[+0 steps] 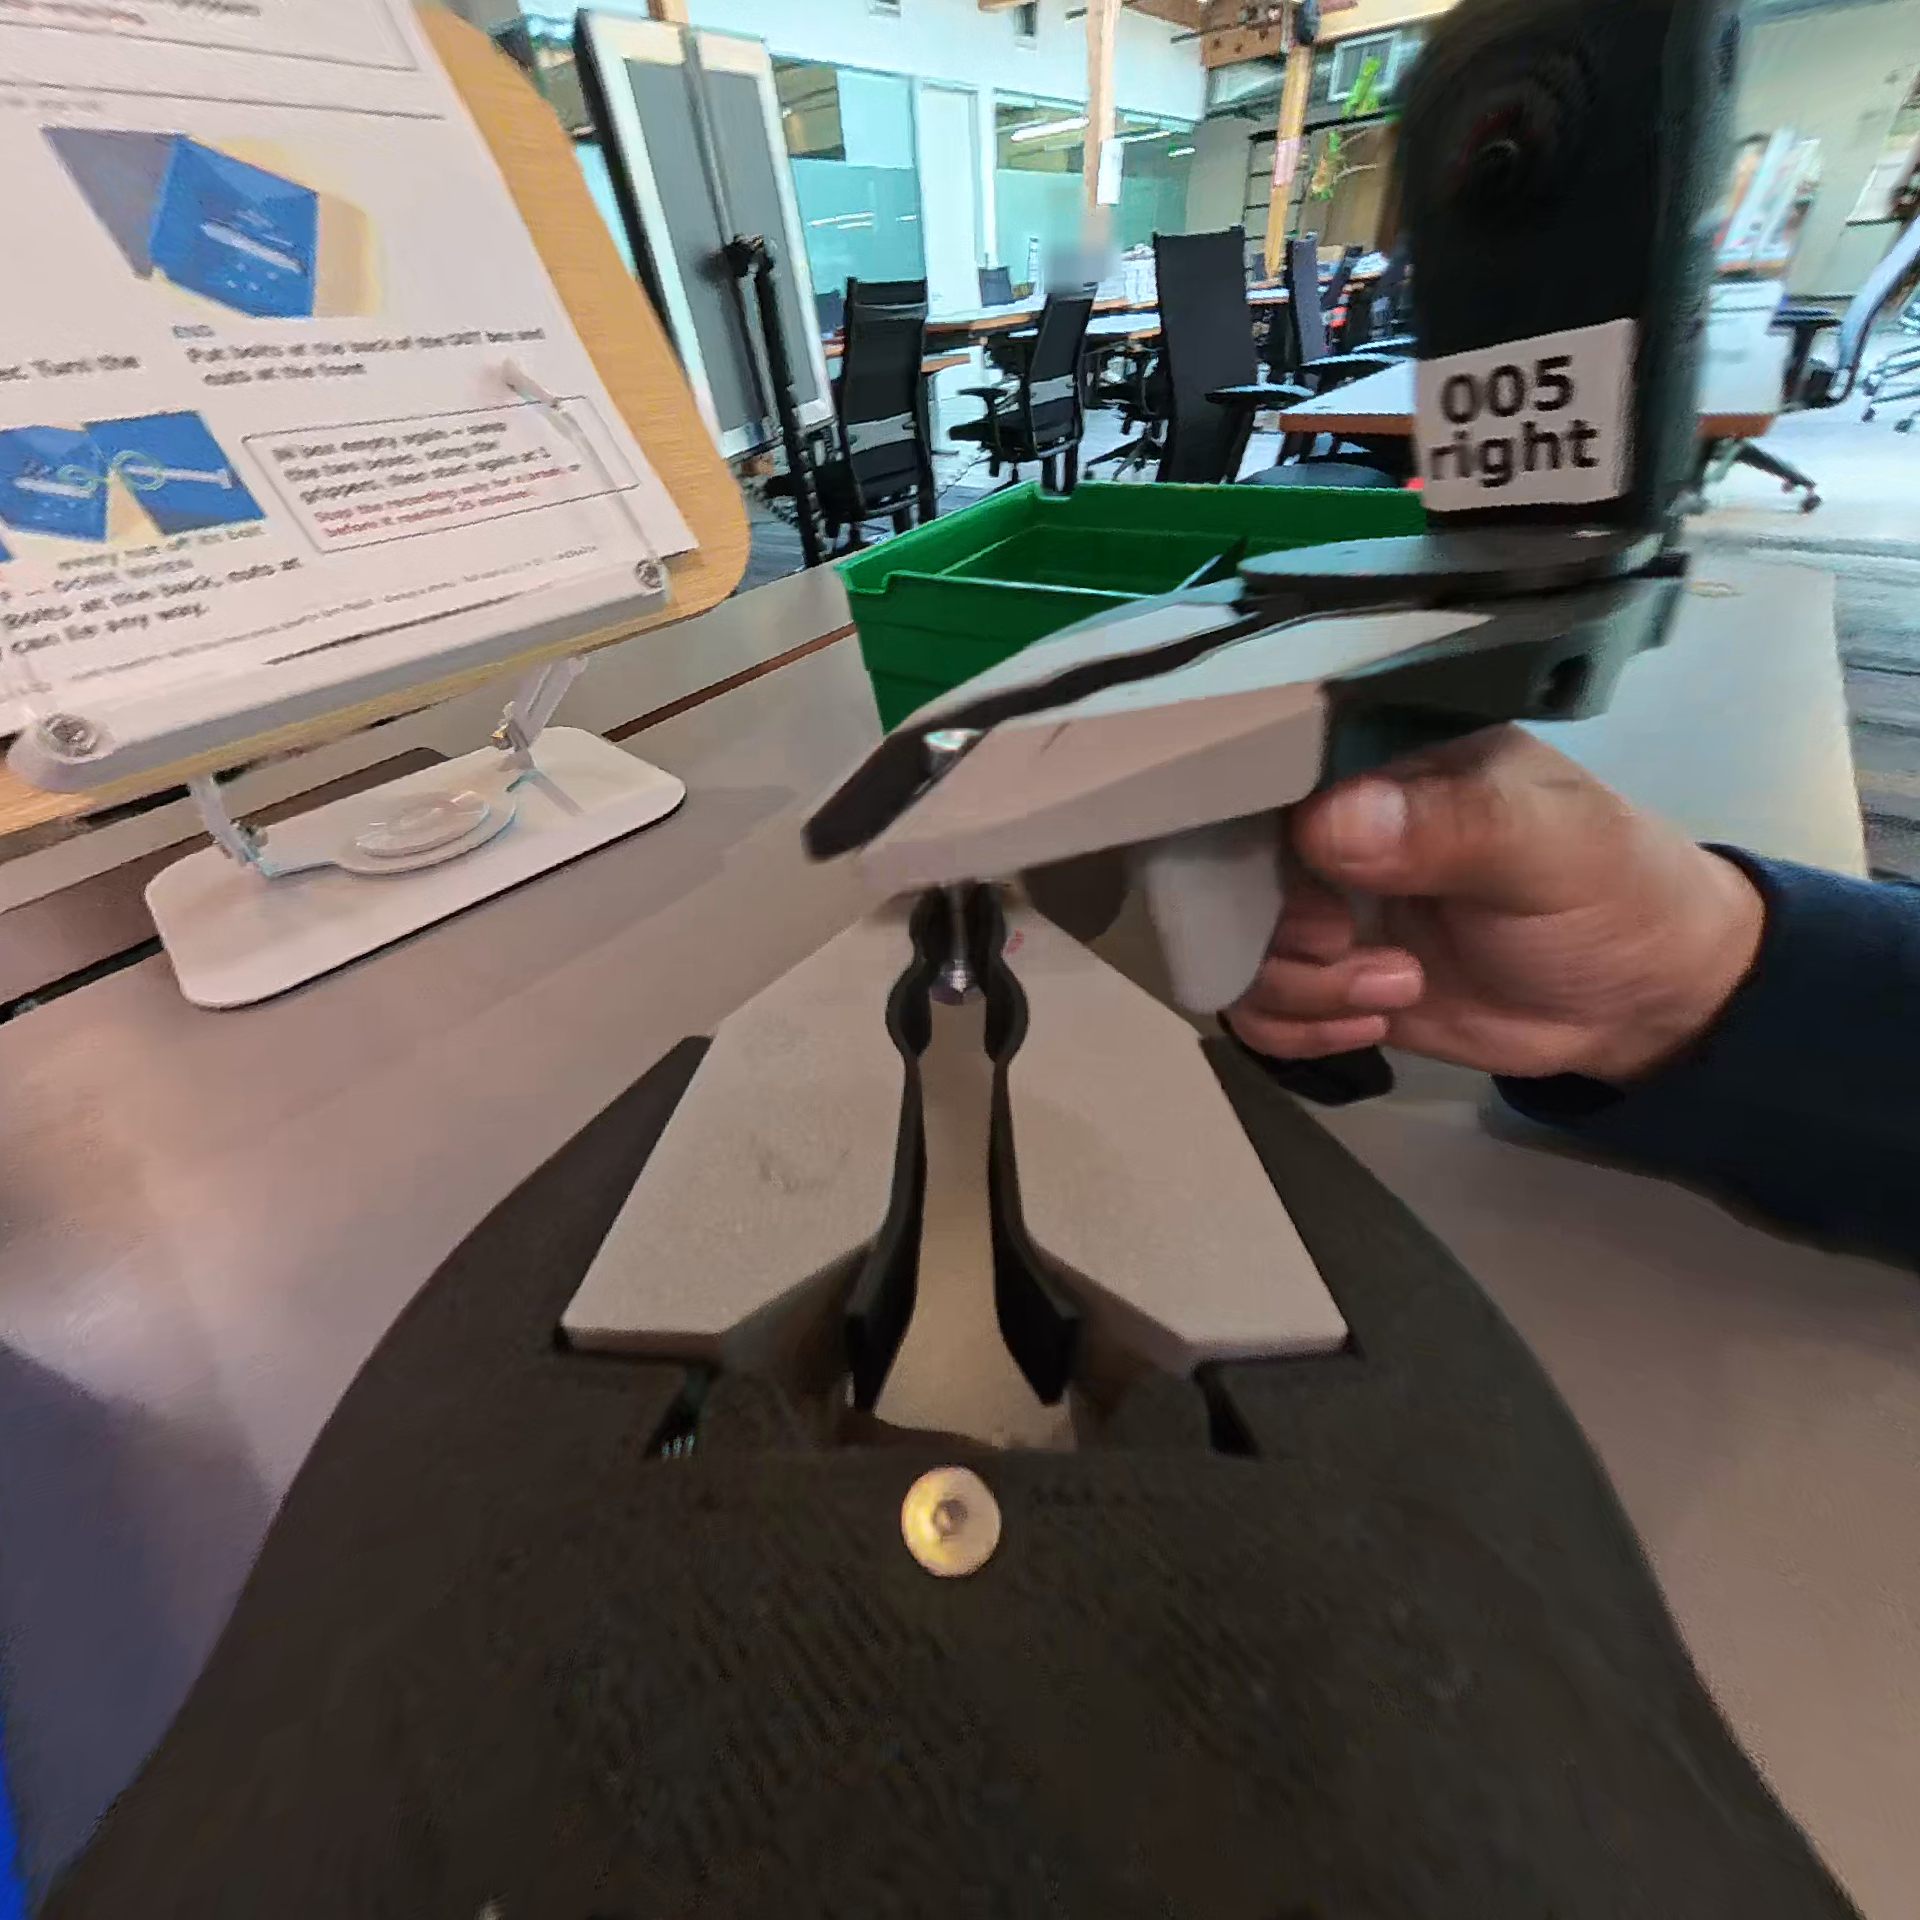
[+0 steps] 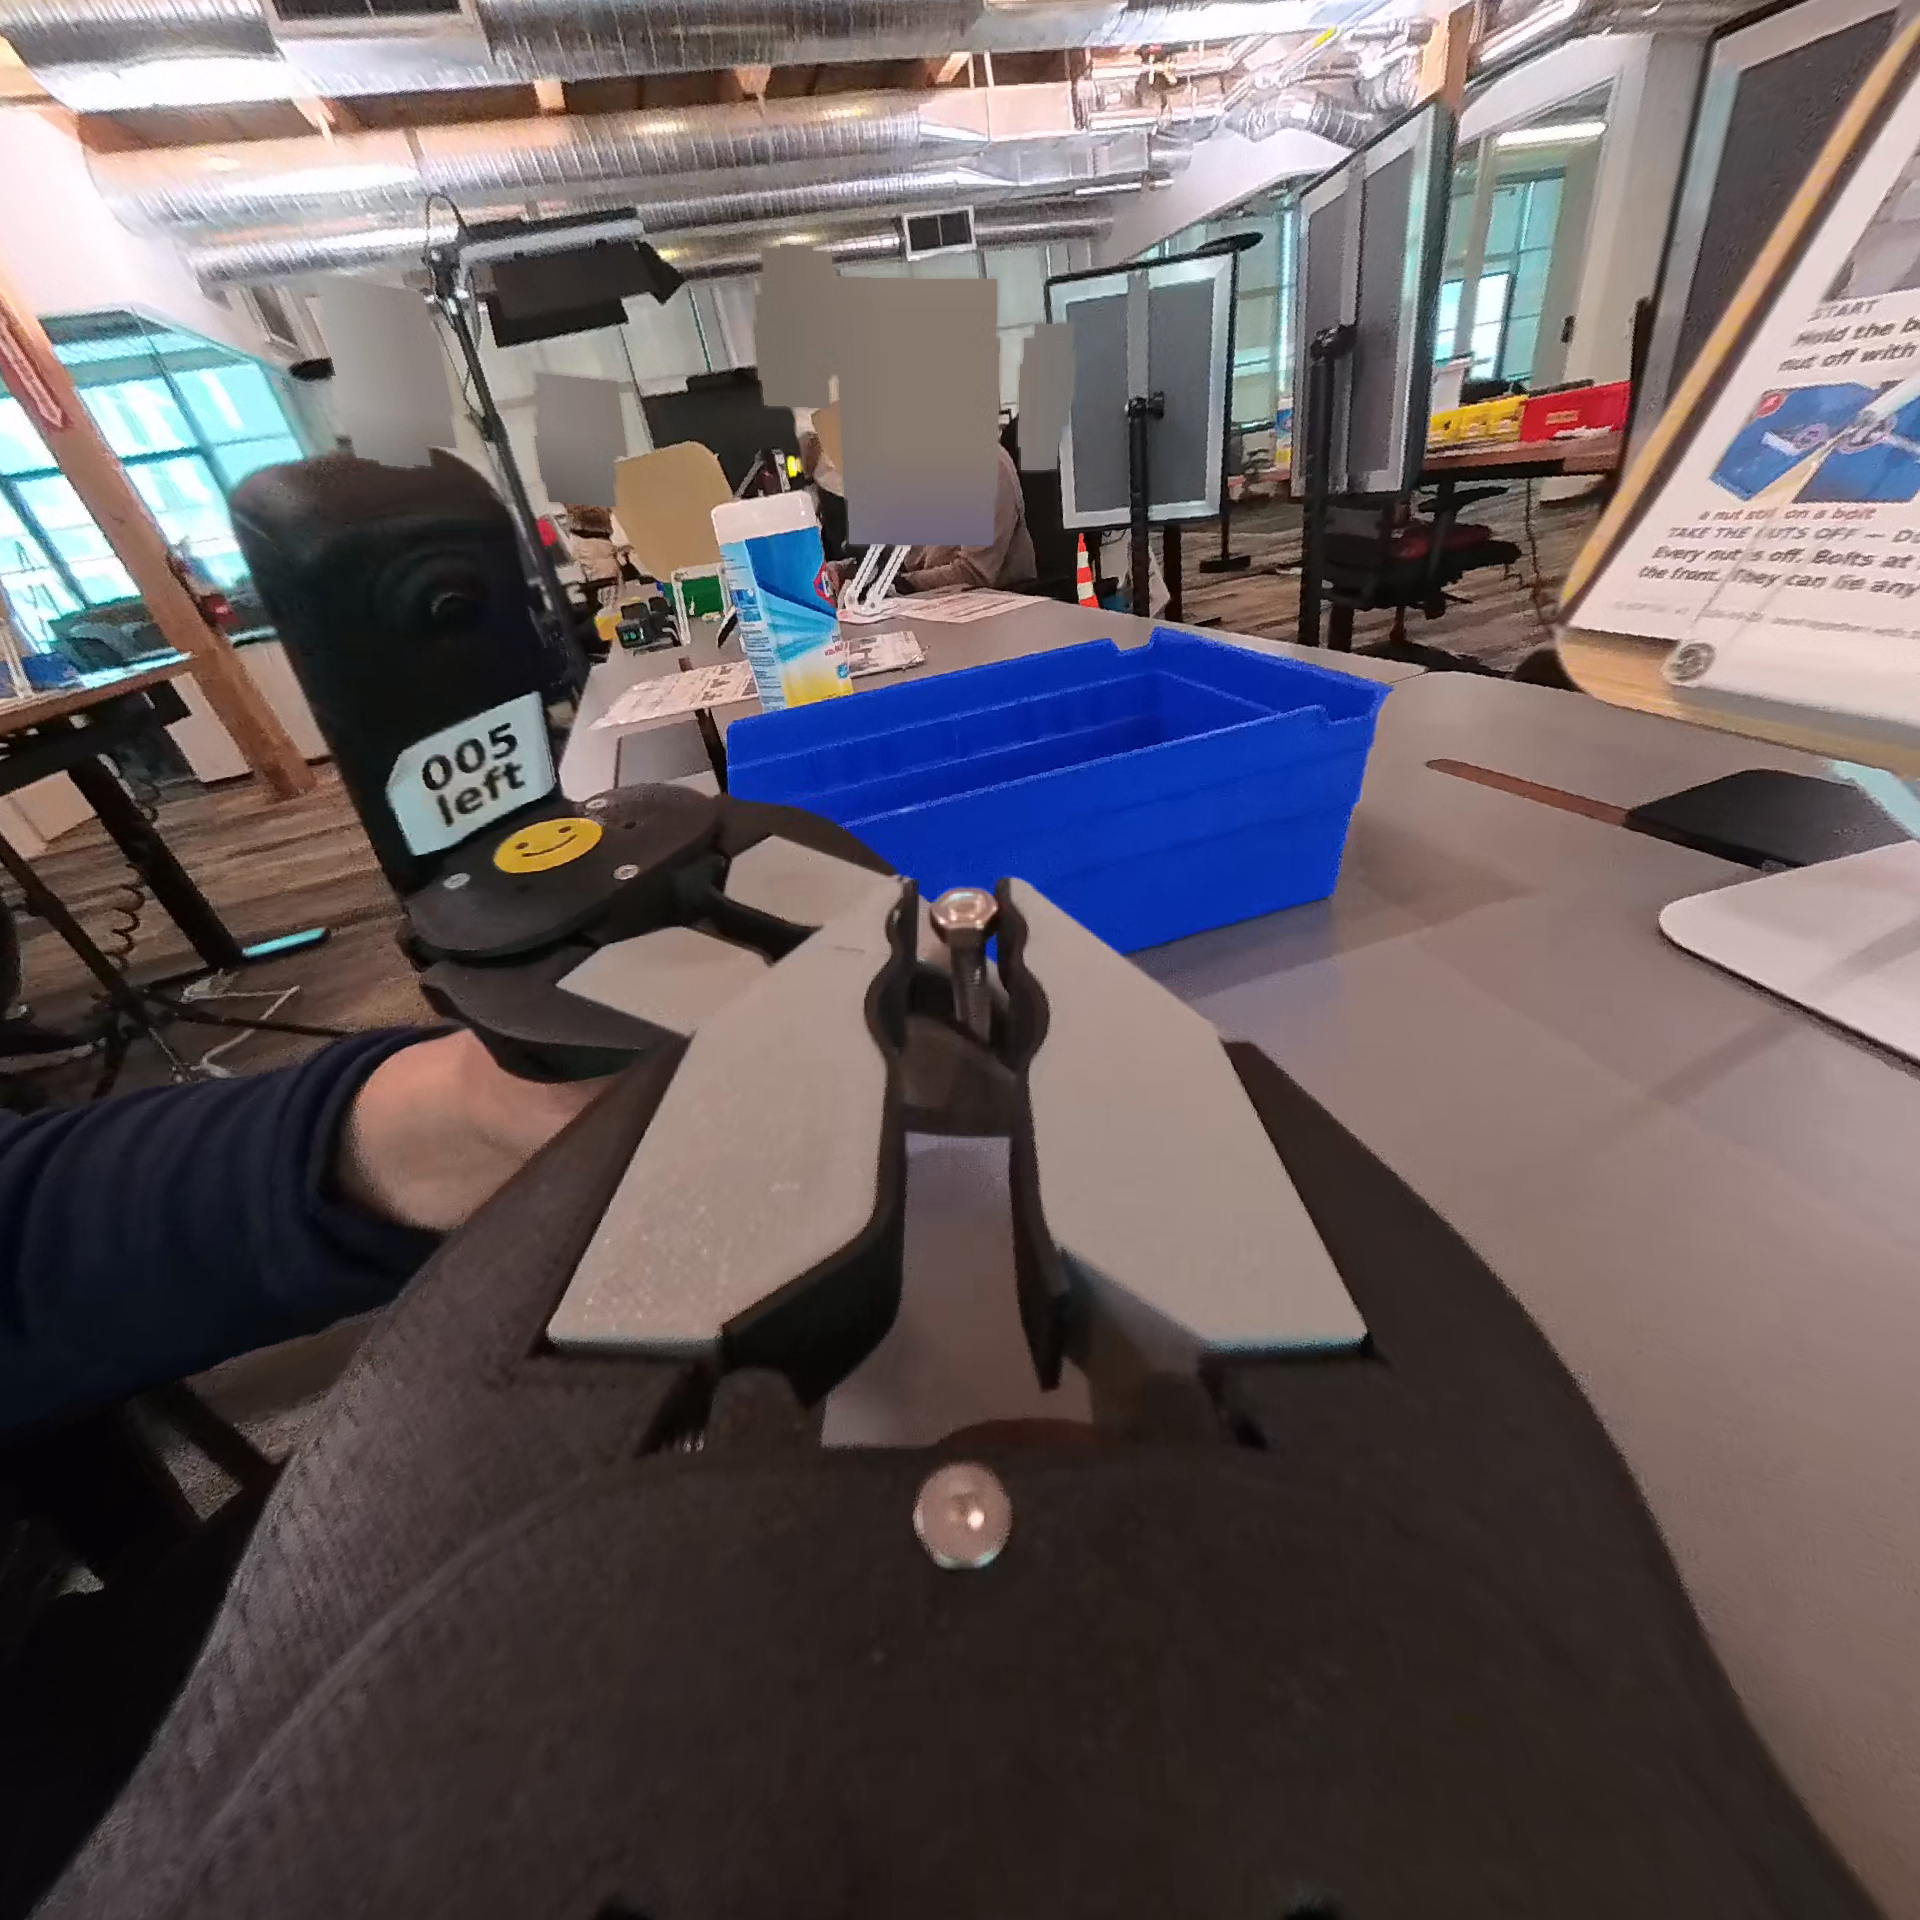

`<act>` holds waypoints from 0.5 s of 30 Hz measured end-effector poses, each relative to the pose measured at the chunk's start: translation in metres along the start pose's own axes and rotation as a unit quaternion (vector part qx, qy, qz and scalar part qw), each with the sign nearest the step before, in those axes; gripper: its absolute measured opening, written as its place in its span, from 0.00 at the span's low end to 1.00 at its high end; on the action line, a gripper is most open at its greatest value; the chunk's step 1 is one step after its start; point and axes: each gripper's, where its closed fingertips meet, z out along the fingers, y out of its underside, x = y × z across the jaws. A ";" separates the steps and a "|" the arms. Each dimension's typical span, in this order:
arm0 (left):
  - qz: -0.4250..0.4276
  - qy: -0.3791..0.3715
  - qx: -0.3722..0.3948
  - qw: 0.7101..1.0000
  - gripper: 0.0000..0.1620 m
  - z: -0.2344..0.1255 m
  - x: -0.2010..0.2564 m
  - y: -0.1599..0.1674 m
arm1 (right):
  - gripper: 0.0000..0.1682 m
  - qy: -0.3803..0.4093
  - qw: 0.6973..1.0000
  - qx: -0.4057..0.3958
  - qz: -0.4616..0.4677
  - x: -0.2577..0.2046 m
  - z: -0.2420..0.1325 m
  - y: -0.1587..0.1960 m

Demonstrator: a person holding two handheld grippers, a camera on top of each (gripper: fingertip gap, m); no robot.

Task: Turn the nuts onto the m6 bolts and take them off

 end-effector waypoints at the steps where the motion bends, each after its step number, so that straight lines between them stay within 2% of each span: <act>1: 0.010 0.004 0.003 1.000 0.01 0.000 0.004 -0.001 | 0.07 -0.001 1.000 -0.005 -0.004 -0.002 0.002 0.002; 3: 0.020 -0.001 -0.006 1.000 0.02 0.002 0.004 0.002 | 0.06 0.008 1.000 -0.003 -0.016 0.000 0.001 0.001; 9: -0.029 -0.004 0.010 1.000 0.02 -0.002 -0.006 -0.002 | 0.05 0.011 1.000 0.011 -0.005 0.003 -0.005 -0.005; 12: -0.025 -0.008 0.007 1.000 0.01 -0.003 -0.008 -0.001 | 0.12 0.016 1.000 0.008 0.002 0.005 -0.005 -0.003; 15: -0.013 -0.016 0.005 1.000 0.02 -0.003 -0.008 -0.001 | 0.12 0.017 1.000 0.009 0.000 0.006 -0.006 -0.004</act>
